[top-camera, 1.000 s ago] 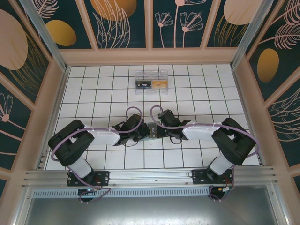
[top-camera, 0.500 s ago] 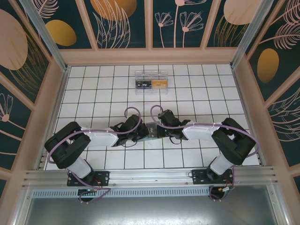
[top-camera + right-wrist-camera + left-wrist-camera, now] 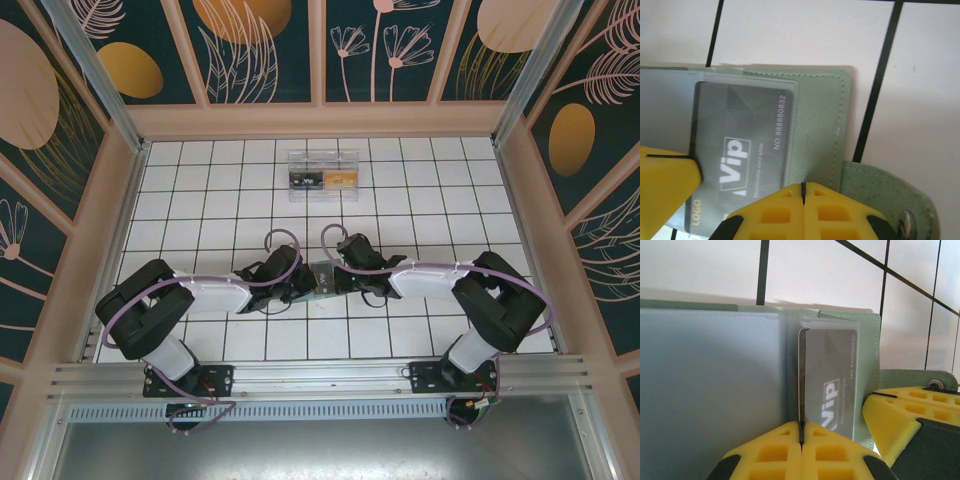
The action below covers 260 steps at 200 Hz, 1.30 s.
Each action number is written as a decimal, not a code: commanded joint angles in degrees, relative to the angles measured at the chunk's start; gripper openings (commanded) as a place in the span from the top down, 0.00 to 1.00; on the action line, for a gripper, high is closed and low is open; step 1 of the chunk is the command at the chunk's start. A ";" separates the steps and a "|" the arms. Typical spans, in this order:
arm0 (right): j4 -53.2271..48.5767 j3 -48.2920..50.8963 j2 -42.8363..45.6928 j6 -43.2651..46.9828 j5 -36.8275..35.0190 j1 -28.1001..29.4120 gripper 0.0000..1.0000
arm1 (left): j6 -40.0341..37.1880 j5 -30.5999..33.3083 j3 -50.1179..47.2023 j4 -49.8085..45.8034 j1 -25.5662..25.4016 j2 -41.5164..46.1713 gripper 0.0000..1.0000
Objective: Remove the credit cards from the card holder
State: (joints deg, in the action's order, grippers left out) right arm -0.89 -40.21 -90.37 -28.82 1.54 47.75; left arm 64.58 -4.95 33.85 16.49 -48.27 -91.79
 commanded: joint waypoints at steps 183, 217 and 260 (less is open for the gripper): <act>-0.91 1.01 -3.47 -2.20 -0.40 -0.55 0.98 | -2.16 1.36 -3.15 -3.70 1.65 2.52 1.00; -1.21 1.09 -3.20 -2.37 -0.65 -0.62 0.98 | -2.30 1.61 -4.04 -4.10 2.22 3.62 1.00; -1.44 1.03 -3.23 -2.38 -0.75 -0.64 0.98 | -2.22 1.40 -4.65 -3.88 2.31 3.72 1.00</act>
State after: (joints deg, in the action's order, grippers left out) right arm 2.96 -41.08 -93.27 -30.57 4.08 47.94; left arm 63.44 -5.06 30.63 15.81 -46.39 -88.86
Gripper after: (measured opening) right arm 0.055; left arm 0.060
